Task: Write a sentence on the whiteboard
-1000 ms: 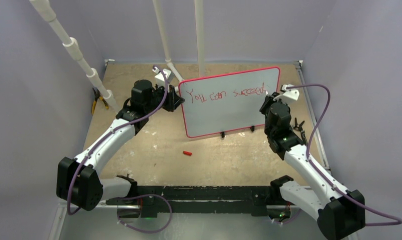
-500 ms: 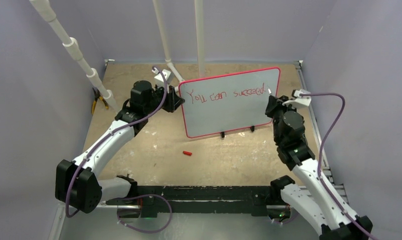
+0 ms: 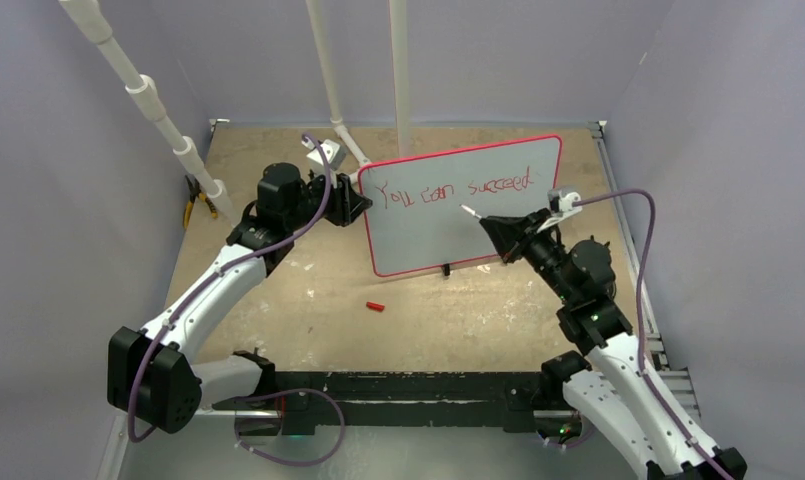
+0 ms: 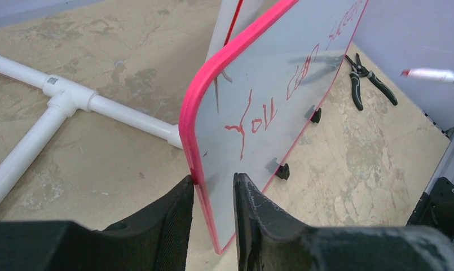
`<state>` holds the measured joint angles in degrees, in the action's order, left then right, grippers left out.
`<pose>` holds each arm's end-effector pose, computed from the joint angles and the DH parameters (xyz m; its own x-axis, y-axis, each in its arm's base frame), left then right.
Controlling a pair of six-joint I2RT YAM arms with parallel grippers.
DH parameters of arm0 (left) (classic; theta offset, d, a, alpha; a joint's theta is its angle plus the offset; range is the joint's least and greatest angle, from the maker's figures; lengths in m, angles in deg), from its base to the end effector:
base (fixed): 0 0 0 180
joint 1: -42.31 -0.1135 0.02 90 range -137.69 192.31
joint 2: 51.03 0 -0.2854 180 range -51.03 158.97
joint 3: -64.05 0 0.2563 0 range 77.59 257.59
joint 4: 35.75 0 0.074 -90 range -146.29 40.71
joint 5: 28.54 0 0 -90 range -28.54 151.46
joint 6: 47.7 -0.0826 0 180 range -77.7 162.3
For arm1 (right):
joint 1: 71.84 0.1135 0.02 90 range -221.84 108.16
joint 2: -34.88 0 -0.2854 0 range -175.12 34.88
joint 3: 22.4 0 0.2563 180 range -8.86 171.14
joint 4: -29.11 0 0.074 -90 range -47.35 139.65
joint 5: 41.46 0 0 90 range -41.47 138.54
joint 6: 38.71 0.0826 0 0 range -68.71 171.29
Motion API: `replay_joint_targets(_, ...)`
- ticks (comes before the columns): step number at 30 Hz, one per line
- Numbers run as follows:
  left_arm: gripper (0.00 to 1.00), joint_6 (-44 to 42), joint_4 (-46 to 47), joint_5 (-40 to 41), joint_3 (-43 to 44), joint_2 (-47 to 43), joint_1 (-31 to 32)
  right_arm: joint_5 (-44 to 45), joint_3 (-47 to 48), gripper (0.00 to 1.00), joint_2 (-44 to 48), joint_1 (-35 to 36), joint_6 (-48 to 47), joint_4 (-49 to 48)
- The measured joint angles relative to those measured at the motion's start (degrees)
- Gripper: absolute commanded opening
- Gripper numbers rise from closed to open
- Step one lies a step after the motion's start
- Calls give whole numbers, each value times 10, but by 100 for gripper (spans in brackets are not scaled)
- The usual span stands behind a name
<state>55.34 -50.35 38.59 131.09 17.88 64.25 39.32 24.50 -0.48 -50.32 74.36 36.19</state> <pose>0.2824 -0.1484 0.3289 -0.4119 -0.0582 -0.9094 0.6128 0.7209 -0.3237 0.1751 0.0833 0.3420 -0.1336 0.3631 -0.9221 -0.4982 0.7797 0.3792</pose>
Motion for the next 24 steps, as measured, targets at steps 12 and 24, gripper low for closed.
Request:
replay_joint_targets(12,37,14,2,-3,-7,-12,0,46,-73,0,-137,264,18,-183)
replay_joint_targets(24,37,18,1,-7,-7,21,4,191,-68,0,-293,302,11,-304)
